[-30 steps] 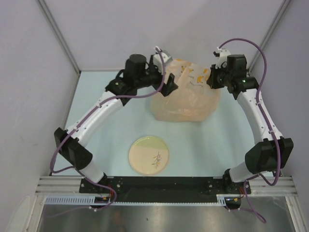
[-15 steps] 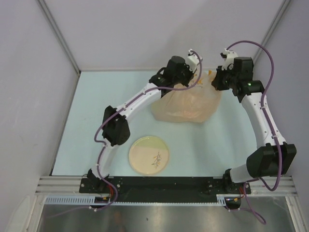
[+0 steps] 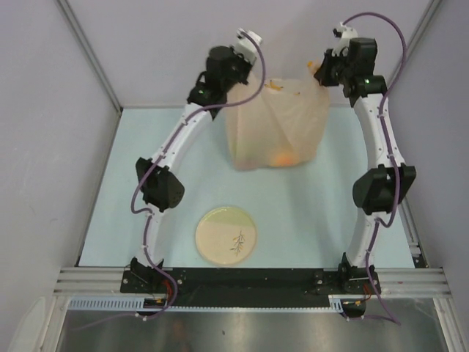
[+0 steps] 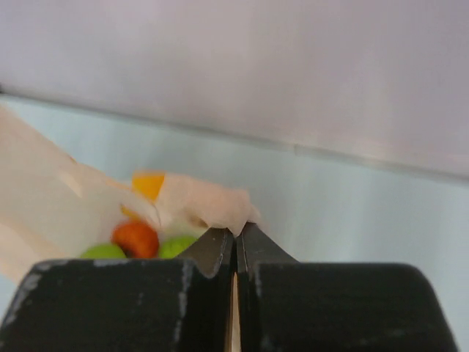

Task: Take the fake fruits out of the plastic bag
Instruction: Adjust the plastic bag at the center of the board.

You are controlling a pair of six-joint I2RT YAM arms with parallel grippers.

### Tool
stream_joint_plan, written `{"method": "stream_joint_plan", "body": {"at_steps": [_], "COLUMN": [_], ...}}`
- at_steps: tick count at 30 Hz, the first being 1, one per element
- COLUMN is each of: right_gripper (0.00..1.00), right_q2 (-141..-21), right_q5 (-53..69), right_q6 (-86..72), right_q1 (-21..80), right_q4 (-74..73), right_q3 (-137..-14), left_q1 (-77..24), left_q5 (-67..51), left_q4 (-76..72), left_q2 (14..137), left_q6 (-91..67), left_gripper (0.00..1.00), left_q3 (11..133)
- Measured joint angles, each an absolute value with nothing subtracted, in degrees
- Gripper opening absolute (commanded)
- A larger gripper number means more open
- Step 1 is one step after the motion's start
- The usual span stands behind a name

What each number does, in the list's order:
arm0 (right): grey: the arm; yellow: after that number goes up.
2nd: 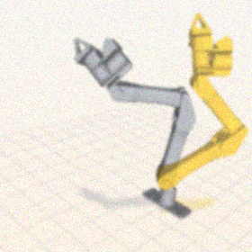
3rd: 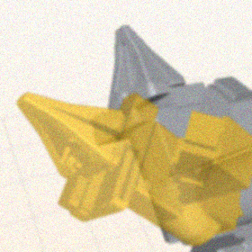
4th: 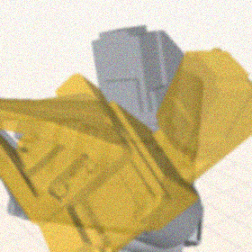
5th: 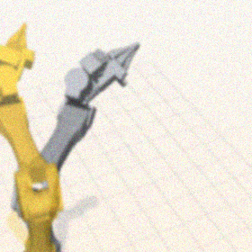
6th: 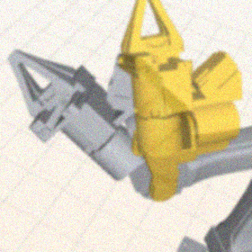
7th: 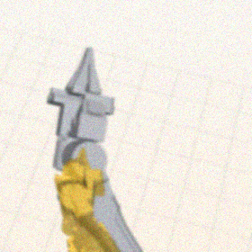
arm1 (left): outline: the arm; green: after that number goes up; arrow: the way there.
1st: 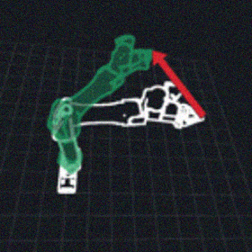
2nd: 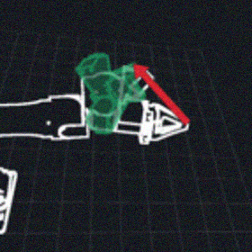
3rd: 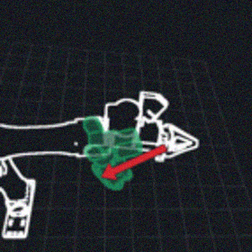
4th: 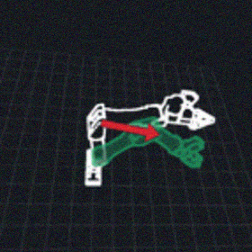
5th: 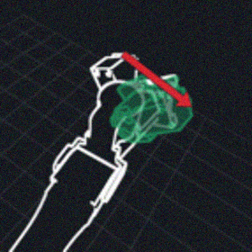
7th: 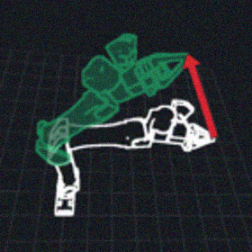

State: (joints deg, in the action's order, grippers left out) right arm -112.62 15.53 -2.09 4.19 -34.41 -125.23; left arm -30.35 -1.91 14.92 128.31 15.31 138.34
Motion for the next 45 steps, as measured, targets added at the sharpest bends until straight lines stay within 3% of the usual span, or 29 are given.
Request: {"method": "stream_joint_plan", "body": {"at_steps": [4, 7, 11, 17, 18, 19, 20, 21, 23, 24, 25, 27, 28, 32, 35, 37, 41, 44, 45], "right_gripper": [0.0, 0.0, 0.0, 0.0, 0.05, 0.16, 0.32, 0.58, 0.73, 0.86, 0.9, 0.95, 0.96, 0.96, 0.9, 0.78, 0.57, 0.48, 0.43], "right_q2": [-122.58, -121.89, -111.07, -87.85, -84.88, -83.53, -82.39, -82.0, -82.48, -82.98, -83.48, -83.68, -83.2, -77.32, -73.45, -72.1, -76.01, -83.61, -86.63], "right_q5": [16.12, 17.1, 19.57, 22.39, 22.65, 22.94, 23.09, 23.09, 23.05, 23.07, 23.11, 22.7, 22.06, 19.55, 19.09, 19.44, 22.15, 23.99, 24.43], "right_q6": [-4.58, -5.98, -5.15, 1.5, 3.16, 4.08, 5.17, 6.17, 7.35, 7.84, 8.19, 8.75, 9.43, 14.15, 15.94, 17.17, 18.22, 18.02, 17.63], "right_q1": [4.71, 4.51, 3.99, 5.78, 6.74, 7.42, 8.62, 9.72, 11.57, 12.34, 12.95, 14.26, 15.05, 23.94, 33.23, 38.59, 42.68, 42.81, 42.72], "right_q4": [-29.02, -23.81, -15.97, -13.04, -14.17, -15.4, -16.4, -18.11, -21.26, -23.05, -24.77, -27.75, -28.4, -29.06, -27.49, -24.99, -19.42, -17.06, -16.84], "right_q3": [-144.38, -145.03, -128.75, -92.86, -87.66, -84.79, -81.36, -78.59, -74.13, -72.44, -71.11, -69.97, -70.0, -72.29, -74.04, -75.31, -76.51, -76.64, -76.64], "left_q1": [-23.92, -21.96, -23.42, -27.11, -27.11, -27.03, -26.98, -26.98, -27.05, -27.05, -27.05, -27.05, -27.05, -27.05, -27.03, -26.85, -25.74, -24.32, -23.7], "left_q5": [-1.19, -0.82, -3.88, -9.21, -10.15, -10.87, -11.33, -11.9, -12.82, -13.23, -13.58, -13.98, -14.11, -13.13, -11.73, -10.83, -9.69, -9.23, -9.21], "left_q4": [8.58, 7.25, 9.19, 8.25, 7.44, 7.42, 8.1, 8.56, 9.69, 10.76, 11.92, 14.5, 15.09, 14.22, 13.65, 13.13, 12.69, 12.25, 11.88], "left_q2": [125.23, 121.27, 110.96, 79.31, 74.85, 71.0, 68.23, 66.89, 67.31, 68.77, 70.24, 71.72, 71.72, 68.66, 66.11, 64.71, 62.19, 61.73, 61.71], "left_q6": [17.65, 17.78, 15.92, 8.67, 6.98, 5.28, 3.79, 2.33, -0.05, -1.39, -2.61, -4.56, -5.17, -7.14, -7.11, -7.09, -7.46, -8.16, -8.29], "left_gripper": [0.0, 0.0, 0.0, 0.0, 0.0, 0.09, 0.19, 0.24, 0.29, 0.34, 0.44, 0.52, 0.59, 0.63, 0.64, 0.63, 0.52, 0.3, 0.15], "left_q3": [143.11, 143.33, 136.31, 92.16, 83.7, 75.64, 68.73, 63.13, 55.86, 53.08, 51.03, 49.15, 49.04, 49.45, 50.7, 51.35, 51.53, 51.4, 51.09]}}
